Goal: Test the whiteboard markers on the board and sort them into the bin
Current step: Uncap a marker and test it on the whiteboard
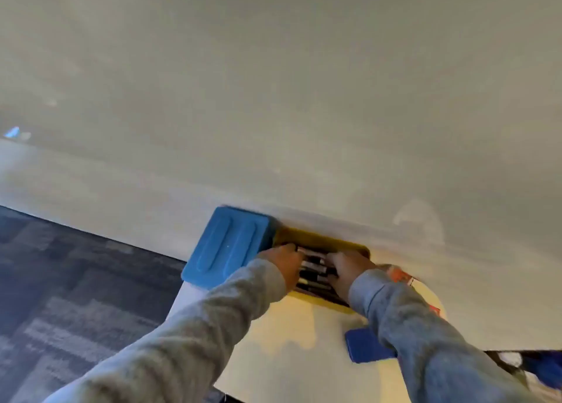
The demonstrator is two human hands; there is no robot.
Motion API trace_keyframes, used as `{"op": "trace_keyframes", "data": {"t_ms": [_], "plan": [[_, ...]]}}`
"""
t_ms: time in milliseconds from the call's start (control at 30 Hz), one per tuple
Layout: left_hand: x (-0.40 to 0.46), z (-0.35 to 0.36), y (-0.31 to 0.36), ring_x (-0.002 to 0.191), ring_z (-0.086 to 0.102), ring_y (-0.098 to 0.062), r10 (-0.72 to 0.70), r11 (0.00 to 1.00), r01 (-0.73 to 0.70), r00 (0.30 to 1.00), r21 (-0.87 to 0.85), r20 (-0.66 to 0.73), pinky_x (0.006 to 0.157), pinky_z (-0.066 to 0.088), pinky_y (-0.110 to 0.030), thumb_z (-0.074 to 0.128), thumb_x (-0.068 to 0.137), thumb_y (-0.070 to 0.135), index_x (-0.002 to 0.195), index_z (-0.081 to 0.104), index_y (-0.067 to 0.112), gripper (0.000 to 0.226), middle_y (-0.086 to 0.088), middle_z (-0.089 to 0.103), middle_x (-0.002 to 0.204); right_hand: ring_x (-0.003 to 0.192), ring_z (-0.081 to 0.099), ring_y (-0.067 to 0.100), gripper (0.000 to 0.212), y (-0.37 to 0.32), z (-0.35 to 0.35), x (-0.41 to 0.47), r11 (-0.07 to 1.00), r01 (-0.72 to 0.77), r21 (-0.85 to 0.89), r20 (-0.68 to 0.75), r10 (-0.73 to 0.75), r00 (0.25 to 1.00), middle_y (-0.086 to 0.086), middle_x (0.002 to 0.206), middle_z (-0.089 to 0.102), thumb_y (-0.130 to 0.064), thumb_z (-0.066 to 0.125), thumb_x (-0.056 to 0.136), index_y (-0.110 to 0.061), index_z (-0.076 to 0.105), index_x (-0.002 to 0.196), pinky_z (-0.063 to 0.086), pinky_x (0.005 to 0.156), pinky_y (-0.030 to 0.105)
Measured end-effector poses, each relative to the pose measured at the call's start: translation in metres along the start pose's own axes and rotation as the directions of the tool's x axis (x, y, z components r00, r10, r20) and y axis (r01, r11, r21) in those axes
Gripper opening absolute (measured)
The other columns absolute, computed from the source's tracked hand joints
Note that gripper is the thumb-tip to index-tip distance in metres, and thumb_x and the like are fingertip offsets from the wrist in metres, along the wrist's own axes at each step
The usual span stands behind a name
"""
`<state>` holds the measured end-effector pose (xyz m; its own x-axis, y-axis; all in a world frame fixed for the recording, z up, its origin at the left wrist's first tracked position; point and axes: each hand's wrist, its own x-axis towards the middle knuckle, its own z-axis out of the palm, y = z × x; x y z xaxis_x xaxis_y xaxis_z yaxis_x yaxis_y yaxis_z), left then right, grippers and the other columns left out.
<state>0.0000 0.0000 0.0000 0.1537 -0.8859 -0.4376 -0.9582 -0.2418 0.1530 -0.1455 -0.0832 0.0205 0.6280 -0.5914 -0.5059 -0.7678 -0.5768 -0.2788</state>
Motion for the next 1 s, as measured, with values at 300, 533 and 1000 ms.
{"op": "trace_keyframes", "data": {"t_ms": [300,533,1000], "plan": [[0.033,0.026,0.002,0.113,0.057,-0.026,-0.082,0.996,0.084,0.995,0.023,-0.064,0.088,0.055,-0.043,0.067,0.089,0.021,0.132,0.052,0.022,0.046,-0.002,0.052,0.127,0.129,0.047,0.03,0.052,-0.001,0.039,0.046,0.991,-0.008,-0.133,-0.01,0.006,1.0,0.004,0.139,0.045,-0.019,0.059,0.093,-0.025,0.045,0.144,0.05,0.097,0.044],[0.051,0.033,0.002,0.117,0.052,-0.03,-0.111,0.989,0.12,0.988,0.084,-0.103,0.09,0.054,-0.046,0.066,0.09,0.019,0.126,0.058,0.022,0.037,-0.004,0.046,0.132,0.127,0.048,0.033,0.053,0.006,0.055,0.064,0.98,-0.013,-0.199,-0.135,-0.015,0.991,0.008,0.14,0.046,-0.017,0.061,0.093,-0.02,0.042,0.143,0.051,0.095,0.045],[0.003,0.016,0.014,0.102,0.058,-0.028,0.242,0.946,-0.099,0.851,0.31,-0.466,0.074,0.039,-0.039,0.058,0.096,0.023,0.131,0.043,0.019,0.038,-0.006,0.062,0.11,0.105,0.06,0.035,0.018,0.019,0.053,0.003,0.998,0.034,-0.05,-0.596,-0.057,0.801,0.013,0.117,0.064,-0.014,0.056,0.097,-0.014,0.057,0.115,0.05,0.088,0.041]]}}
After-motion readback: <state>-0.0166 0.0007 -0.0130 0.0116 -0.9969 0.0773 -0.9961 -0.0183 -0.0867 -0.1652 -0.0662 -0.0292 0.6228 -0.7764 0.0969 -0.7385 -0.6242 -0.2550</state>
